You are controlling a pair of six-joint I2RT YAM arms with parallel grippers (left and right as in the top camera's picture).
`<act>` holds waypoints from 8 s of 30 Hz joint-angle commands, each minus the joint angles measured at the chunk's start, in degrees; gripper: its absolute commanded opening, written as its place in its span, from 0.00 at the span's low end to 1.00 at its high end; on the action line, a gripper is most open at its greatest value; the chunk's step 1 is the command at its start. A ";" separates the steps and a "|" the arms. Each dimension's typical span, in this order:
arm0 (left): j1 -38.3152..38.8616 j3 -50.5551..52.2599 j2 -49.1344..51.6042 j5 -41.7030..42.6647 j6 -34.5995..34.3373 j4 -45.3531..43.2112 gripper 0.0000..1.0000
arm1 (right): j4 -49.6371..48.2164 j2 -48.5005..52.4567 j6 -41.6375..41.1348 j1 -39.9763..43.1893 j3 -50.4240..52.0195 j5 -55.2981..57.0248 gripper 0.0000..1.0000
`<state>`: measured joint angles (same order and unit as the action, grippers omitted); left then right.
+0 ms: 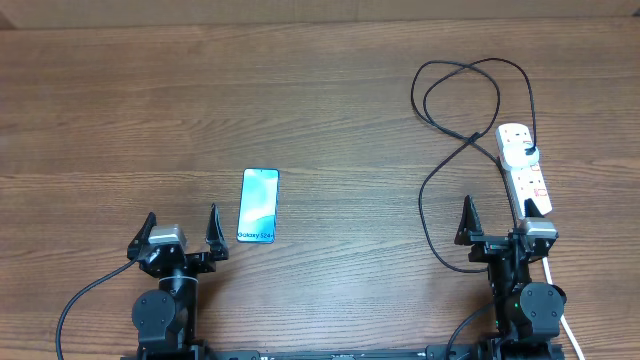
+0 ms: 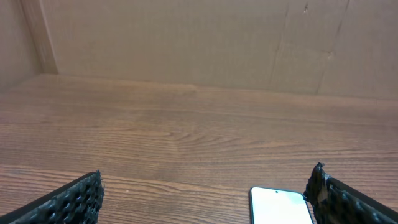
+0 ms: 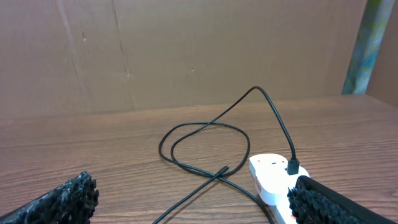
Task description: Plug charger to phone and switch on socket
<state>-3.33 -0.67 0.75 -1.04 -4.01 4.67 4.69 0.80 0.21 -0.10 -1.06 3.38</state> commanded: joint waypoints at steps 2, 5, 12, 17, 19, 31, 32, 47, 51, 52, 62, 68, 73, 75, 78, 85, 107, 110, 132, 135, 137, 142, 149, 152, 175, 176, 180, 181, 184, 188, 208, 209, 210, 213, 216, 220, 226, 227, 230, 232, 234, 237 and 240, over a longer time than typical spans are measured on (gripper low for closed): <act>0.37 0.39 -0.48 0.48 1.25 -0.26 0.99 | -0.24 -0.63 0.24 0.13 0.61 -0.04 1.00; 0.37 0.39 -0.48 0.48 1.27 -0.24 1.00 | -0.24 -0.63 0.24 0.13 0.61 -0.04 1.00; 0.37 0.39 -0.48 0.48 1.25 -0.24 0.99 | -0.24 -0.63 0.26 0.13 0.61 -0.04 1.00; 0.37 0.39 -0.48 0.48 1.25 -0.26 1.00 | -0.24 -0.63 0.26 0.13 0.61 -0.04 1.00; 0.37 0.39 -0.48 0.48 1.25 -0.26 1.00 | -0.24 -0.63 0.26 0.13 0.61 -0.04 1.00; 0.37 0.39 -0.48 0.46 1.27 -0.24 1.00 | -0.24 -0.63 0.24 0.13 0.61 -0.04 1.00; 0.37 0.39 -0.48 0.48 1.25 -0.24 1.00 | -0.24 -0.63 0.26 0.13 0.61 -0.04 1.00; 0.37 0.39 -0.48 0.48 1.25 -0.24 1.00 | -0.24 -0.63 0.26 0.13 0.61 -0.02 1.00; 0.37 0.39 -0.48 0.46 1.27 -0.26 1.00 | -0.24 -0.63 0.26 0.13 0.61 -0.04 1.00; 0.37 0.39 -0.48 0.46 1.27 -0.26 1.00 | -0.24 -0.63 0.24 0.13 0.61 -0.02 1.00; 0.37 0.39 -0.48 0.46 1.27 -0.94 0.99 | -0.24 -0.63 0.24 0.13 0.61 -0.04 1.00; 0.37 0.26 -0.50 8.55 0.59 -3.34 1.00 | -0.24 -0.63 0.24 0.13 0.61 -0.02 1.00; 0.37 -3.48 -0.48 12.68 -1.81 1.27 1.00 | -0.24 -0.63 0.24 0.13 0.61 -0.02 1.00; 0.37 -5.84 -0.44 12.68 -1.79 3.67 1.00 | -0.24 -0.63 0.26 0.13 0.61 -0.02 1.00; 0.37 -10.75 -0.02 12.50 -1.77 8.00 1.00 | -0.24 -0.63 0.24 0.13 0.61 -0.04 1.00; 0.37 -22.64 6.67 12.55 -2.69 14.80 1.00 | -0.24 -0.63 0.24 0.13 0.61 -0.02 1.00; 14.99 -81.96 72.91 -2.45 -12.94 56.72 1.00 | -0.24 -0.63 0.24 0.13 0.61 -0.04 1.00; 17.46 -85.15 80.65 -2.67 -12.90 59.54 1.00 | -0.24 -0.63 0.26 0.13 0.61 -0.04 1.00; 18.01 -85.15 109.39 3.37 -12.17 64.43 1.00 | -0.24 -0.63 0.24 0.13 0.61 -0.04 1.00; 18.03 -84.63 110.64 2.89 -10.14 63.45 1.00 | -0.24 -0.63 0.24 0.13 0.61 -0.04 1.00; 18.03 -84.15 111.65 1.90 -10.08 62.93 1.00 | -0.24 -0.63 0.26 0.13 0.61 -0.04 1.00; 17.99 -80.70 112.39 2.03 -10.12 59.39 1.00 | -0.24 -0.63 0.26 0.13 0.61 -0.04 1.00; 18.01 -75.43 112.39 2.08 -10.12 55.10 1.00 | -0.24 -0.63 0.26 0.13 0.61 -0.04 1.00; 17.99 -74.01 112.39 2.10 -10.10 53.42 1.00 | -0.24 -0.63 0.26 0.13 0.61 -0.04 1.00; 18.03 -68.32 112.39 2.12 -9.86 46.75 0.73 | -0.24 -0.63 0.24 0.13 0.61 -0.04 1.00; 18.03 -68.32 112.39 2.12 -10.36 46.86 0.73 | -0.24 -0.63 0.24 0.13 0.61 -0.02 1.00; 18.03 -68.32 112.39 2.14 -12.00 46.95 0.70 | -0.24 -0.63 0.24 0.13 0.61 -0.04 1.00; 18.03 -68.32 112.39 2.12 -12.81 46.95 0.69 | -0.24 -0.63 0.24 0.13 0.61 -0.04 1.00; 18.03 -68.32 112.39 2.14 -15.10 46.93 0.68 | -0.24 -0.63 0.26 0.13 0.61 -0.04 1.00; 18.03 -68.32 112.39 2.19 -16.83 46.95 0.78 | -0.24 -0.63 0.24 0.13 0.61 -0.04 1.00; 18.03 -68.32 112.39 4.26 -13.68 47.19 1.00 | -0.24 -0.63 0.24 0.13 0.61 -0.04 1.00; 18.03 -68.32 112.39 4.98 -13.14 47.43 1.00 | -0.24 -0.63 0.26 0.13 0.61 -0.02 1.00; 18.03 -68.32 112.39 5.53 -12.61 47.60 1.00 | -0.24 -0.63 0.26 0.13 0.61 -0.04 1.00; 18.03 -68.32 112.39 5.55 -12.63 47.74 0.98 | -0.24 -0.63 0.24 0.13 0.61 -0.04 1.00; 18.03 -68.32 112.39 5.55 -12.66 47.71 0.86 | -0.24 -0.63 0.24 0.13 0.61 -0.04 1.00; 18.03 -68.32 112.39 5.57 -12.70 47.71 0.78 | -0.24 -0.63 0.26 0.13 0.61 -0.04 1.00; 18.03 -68.32 112.39 5.57 -12.70 47.65 0.70 | -0.24 -0.63 0.24 0.13 0.61 -0.04 1.00; 18.03 -68.35 112.39 5.60 -12.70 47.69 0.69 | -0.24 -0.63 0.24 0.13 0.61 -0.02 1.00; 17.94 -68.57 112.39 6.32 -12.68 47.78 0.66 | -0.24 -0.63 0.24 0.13 0.61 -0.04 1.00; 17.92 -68.87 112.39 8.20 -12.59 47.76 0.65 | -0.24 -0.63 0.26 0.13 0.61 -0.02 1.00; 17.94 -69.37 112.37 10.51 -11.65 47.76 0.63 | -0.24 -0.63 0.26 0.13 0.61 -0.04 1.00; 17.92 -70.23 112.37 13.88 -9.70 47.78 0.61 | -0.24 -0.63 0.24 0.13 0.61 -0.04 1.00; 17.94 -70.77 112.37 14.91 -9.22 47.82 0.61 | -0.24 -0.63 0.24 0.13 0.61 -0.04 1.00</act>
<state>14.26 -71.35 111.77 6.31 -15.88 53.04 4.69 0.73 0.21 -0.10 -1.06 3.22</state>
